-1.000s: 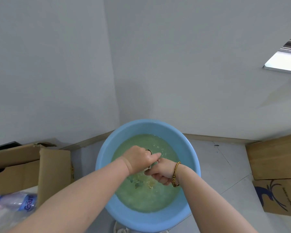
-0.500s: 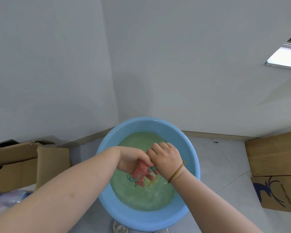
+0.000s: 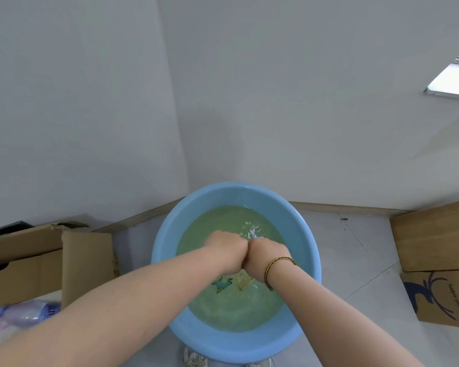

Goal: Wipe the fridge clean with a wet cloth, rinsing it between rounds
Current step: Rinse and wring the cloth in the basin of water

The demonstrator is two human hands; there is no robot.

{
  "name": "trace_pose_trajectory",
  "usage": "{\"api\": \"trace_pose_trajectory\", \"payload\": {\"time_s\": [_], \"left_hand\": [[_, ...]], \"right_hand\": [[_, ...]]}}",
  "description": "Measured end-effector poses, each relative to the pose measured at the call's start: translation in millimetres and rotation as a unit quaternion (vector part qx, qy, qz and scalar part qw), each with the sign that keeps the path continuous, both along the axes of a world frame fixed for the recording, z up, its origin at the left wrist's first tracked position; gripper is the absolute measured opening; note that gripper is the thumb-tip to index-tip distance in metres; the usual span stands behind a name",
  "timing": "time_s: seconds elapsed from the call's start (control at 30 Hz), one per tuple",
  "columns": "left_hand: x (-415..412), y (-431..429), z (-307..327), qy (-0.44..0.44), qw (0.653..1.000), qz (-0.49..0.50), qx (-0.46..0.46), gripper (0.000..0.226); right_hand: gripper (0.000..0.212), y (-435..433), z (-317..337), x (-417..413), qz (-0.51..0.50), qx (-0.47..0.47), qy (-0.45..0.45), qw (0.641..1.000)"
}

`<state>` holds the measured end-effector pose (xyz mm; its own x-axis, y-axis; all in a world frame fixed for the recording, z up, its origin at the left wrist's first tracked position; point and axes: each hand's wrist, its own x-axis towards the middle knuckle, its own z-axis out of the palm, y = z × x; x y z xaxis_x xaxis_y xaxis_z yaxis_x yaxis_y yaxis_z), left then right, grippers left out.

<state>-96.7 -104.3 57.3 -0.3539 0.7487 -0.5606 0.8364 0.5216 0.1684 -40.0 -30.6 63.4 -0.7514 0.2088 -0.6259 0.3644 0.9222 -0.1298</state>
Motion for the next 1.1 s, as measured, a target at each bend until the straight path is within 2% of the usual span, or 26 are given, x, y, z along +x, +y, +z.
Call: {"api": "trace_pose_trajectory", "payload": {"time_s": [0.03, 0.1, 0.17, 0.2, 0.27, 0.3, 0.4, 0.47, 0.5, 0.53, 0.6, 0.63, 0.7, 0.73, 0.8, 0.9, 0.93, 1.0, 1.07, 1.1], "left_hand": [[-0.6, -1.0, -2.3, 0.023, 0.999, -0.032, 0.001, 0.02], [-1.0, -2.9, -4.1, 0.058, 0.994, -0.089, 0.0, 0.024], [-1.2, -4.6, -3.3, 0.072, 0.988, -0.134, 0.016, 0.023], [-1.1, -5.7, -3.0, 0.078, 0.984, -0.157, 0.041, 0.021], [-0.9, -12.8, -4.5, 0.116, 0.957, -0.213, 0.161, 0.014], [-1.3, -18.1, -1.4, 0.132, 0.951, -0.222, 0.17, 0.01], [-2.6, -24.9, -21.9, 0.196, 0.918, -0.214, 0.269, 0.023], [0.6, -27.0, -14.2, 0.174, 0.928, -0.162, 0.288, 0.019], [1.0, -28.8, -14.0, 0.155, 0.929, -0.121, 0.312, 0.011], [0.2, -28.7, -10.4, 0.126, 0.939, -0.037, 0.318, 0.017], [-3.3, -29.2, -11.6, 0.009, 0.958, 0.167, 0.231, 0.044], [-3.6, -30.0, -8.6, -0.088, 0.938, 0.275, 0.193, 0.04], [-8.4, -27.6, -6.3, -0.252, 0.836, 0.438, 0.213, 0.003], [-8.5, -29.7, -9.8, -0.321, 0.792, 0.468, 0.224, 0.015], [-6.3, -31.4, -5.5, -0.434, 0.763, 0.446, 0.176, 0.026], [1.9, -33.0, 0.4, -0.607, 0.713, 0.347, 0.056, 0.049], [5.0, -34.0, 0.9, -0.653, 0.686, 0.319, 0.03, 0.062], [11.4, -30.2, 3.9, -0.733, 0.622, 0.276, 0.024, 0.076], [15.2, -25.2, 13.5, -0.784, 0.566, 0.251, 0.051, 0.082], [16.1, -23.6, 18.1, -0.801, 0.546, 0.235, 0.062, 0.08]], "right_hand": [[0.013, -0.8, -2.3, -0.6, -0.028, -0.044, -0.014, 0.999], [0.022, -0.7, -4.7, 2.0, -0.083, -0.147, -0.031, 0.985], [0.032, 1.5, -4.2, 7.4, -0.178, -0.261, -0.054, 0.947], [0.034, 4.2, -2.7, 10.4, -0.211, -0.298, -0.082, 0.927], [0.038, 9.5, -0.9, 15.6, -0.243, -0.347, -0.14, 0.895], [0.039, 10.9, -0.2, 17.1, -0.253, -0.368, -0.157, 0.881], [0.04, 12.2, -0.7, 21.1, -0.289, -0.425, -0.169, 0.841], [0.033, 11.4, -2.2, 25.1, -0.322, -0.449, -0.15, 0.82], [0.029, 10.9, -3.5, 27.7, -0.334, -0.444, -0.129, 0.821], [0.029, 11.5, -5.9, 29.9, -0.338, -0.421, -0.097, 0.836], [0.028, 14.2, -10.3, 35.7, -0.313, -0.347, 0.003, 0.884], [0.026, 16.0, -11.8, 38.1, -0.29, -0.303, 0.059, 0.906], [0.02, 20.8, -13.1, 41.5, -0.236, -0.207, 0.153, 0.937], [0.02, 22.5, -12.7, 41.9, -0.207, -0.159, 0.19, 0.946], [0.024, 25.6, -14.3, 40.9, -0.113, -0.079, 0.312, 0.94], [0.03, 27.2, -22.2, 34.3, 0.018, 0.012, 0.52, 0.854], [0.029, 29.5, -24.2, 31.9, 0.042, 0.034, 0.553, 0.831], [0.013, 32.5, -21.6, 26.4, 0.083, 0.062, 0.596, 0.796], [0.008, 30.6, -18.3, 21.7, 0.117, 0.063, 0.62, 0.773], [0.014, 27.5, -15.2, 19.6, 0.124, 0.059, 0.628, 0.766]]}}
